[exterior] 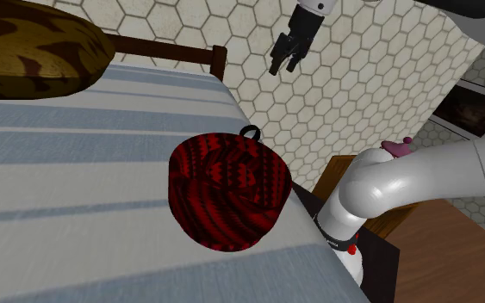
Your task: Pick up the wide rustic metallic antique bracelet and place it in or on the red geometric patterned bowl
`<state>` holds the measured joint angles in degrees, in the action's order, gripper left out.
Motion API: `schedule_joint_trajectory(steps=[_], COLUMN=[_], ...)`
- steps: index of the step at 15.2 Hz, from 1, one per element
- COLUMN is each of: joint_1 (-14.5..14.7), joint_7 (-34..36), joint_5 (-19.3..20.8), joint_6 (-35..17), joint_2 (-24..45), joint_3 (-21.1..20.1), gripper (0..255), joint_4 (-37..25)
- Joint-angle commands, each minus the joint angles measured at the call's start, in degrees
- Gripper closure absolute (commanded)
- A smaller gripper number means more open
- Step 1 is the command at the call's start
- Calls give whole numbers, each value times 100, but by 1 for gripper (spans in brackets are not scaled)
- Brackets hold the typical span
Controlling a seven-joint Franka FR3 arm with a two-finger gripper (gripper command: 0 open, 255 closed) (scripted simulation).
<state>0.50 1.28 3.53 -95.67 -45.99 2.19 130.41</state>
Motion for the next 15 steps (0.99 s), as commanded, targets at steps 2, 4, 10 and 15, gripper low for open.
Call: schedule_joint_trajectory(steps=[2, 4, 10, 15], joint_1=[-7, -15, -15, -27], joint_7=[224, 671, 2018, 3173], joint_5=[-26, -97, -405, -715], joint_6=[99, 297, 861, 1258], joint_2=[41, 154, 735, 1486], joint_3=[-179, -531, -1540, -2323], gripper=[0, 0, 0, 0], joint_4=[14, 17, -151, -466])
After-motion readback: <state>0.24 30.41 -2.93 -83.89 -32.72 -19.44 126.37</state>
